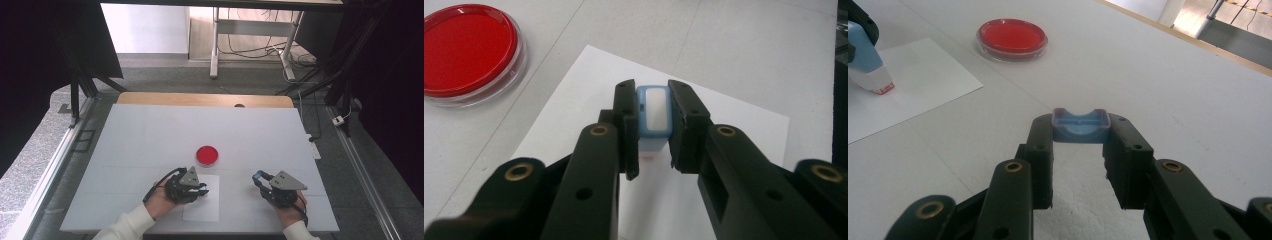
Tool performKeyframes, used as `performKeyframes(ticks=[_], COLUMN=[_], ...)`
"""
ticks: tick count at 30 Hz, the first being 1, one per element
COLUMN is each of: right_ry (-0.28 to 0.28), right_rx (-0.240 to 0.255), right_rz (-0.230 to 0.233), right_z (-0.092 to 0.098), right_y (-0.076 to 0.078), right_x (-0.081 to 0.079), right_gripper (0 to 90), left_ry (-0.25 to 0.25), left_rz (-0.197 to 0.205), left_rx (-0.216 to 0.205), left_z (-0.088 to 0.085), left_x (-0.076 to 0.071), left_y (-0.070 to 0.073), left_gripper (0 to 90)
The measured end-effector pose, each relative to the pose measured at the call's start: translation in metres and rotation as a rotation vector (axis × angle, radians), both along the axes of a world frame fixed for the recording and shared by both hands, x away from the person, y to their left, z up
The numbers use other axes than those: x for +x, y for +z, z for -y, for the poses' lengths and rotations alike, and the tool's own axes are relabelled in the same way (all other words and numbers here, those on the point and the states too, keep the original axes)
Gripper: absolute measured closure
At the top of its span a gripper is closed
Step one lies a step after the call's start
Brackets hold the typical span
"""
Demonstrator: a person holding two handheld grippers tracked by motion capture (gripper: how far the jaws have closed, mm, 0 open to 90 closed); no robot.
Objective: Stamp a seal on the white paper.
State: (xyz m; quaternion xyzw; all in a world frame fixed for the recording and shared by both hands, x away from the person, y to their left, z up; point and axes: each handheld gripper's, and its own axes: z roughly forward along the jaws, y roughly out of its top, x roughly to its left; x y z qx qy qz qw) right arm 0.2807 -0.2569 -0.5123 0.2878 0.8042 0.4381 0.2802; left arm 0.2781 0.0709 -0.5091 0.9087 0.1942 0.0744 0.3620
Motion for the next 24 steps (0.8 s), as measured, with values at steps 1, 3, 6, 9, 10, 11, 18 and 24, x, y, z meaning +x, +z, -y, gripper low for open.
performKeyframes(ticks=[1,3,6,9,10,11,18,24], right_ry=[0.001,0.001,-0.001,-0.001,-0.002,-0.002,-0.001,-0.001], right_rx=[-0.001,0.001,-0.002,-0.002,-0.002,-0.002,-0.003,-0.003], right_rz=[0.0,0.001,0.001,0.002,0.002,0.002,0.002,0.002], right_z=[0.0,0.0,0.001,0.002,0.002,0.002,0.002,0.001], right_y=[0.0,0.0,0.001,0.001,0.001,0.001,0.001,0.001], right_x=[0.0,0.0,0.0,0.0,0.0,0.0,0.0,0.0], right_gripper=[65.4,65.3,65.3,65.3,65.3,65.3,65.3,65.3], left_ry=[0.001,0.001,0.0,-0.002,-0.003,0.001,0.016,0.031], left_rz=[-0.001,0.001,0.006,-0.007,-0.004,-0.006,0.003,0.004], left_rx=[-0.001,-0.003,-0.03,-0.04,-0.047,-0.06,-0.105,-0.141], left_z=[0.0,0.0,-0.003,-0.004,-0.004,-0.004,-0.008,-0.013], left_x=[0.0,0.0,0.0,0.001,0.001,0.0,0.0,0.002], left_y=[0.0,0.0,0.003,0.003,0.003,0.004,0.01,0.017], left_gripper=[75.7,75.6,75.6,75.5,75.5,75.4,75.4,75.3])
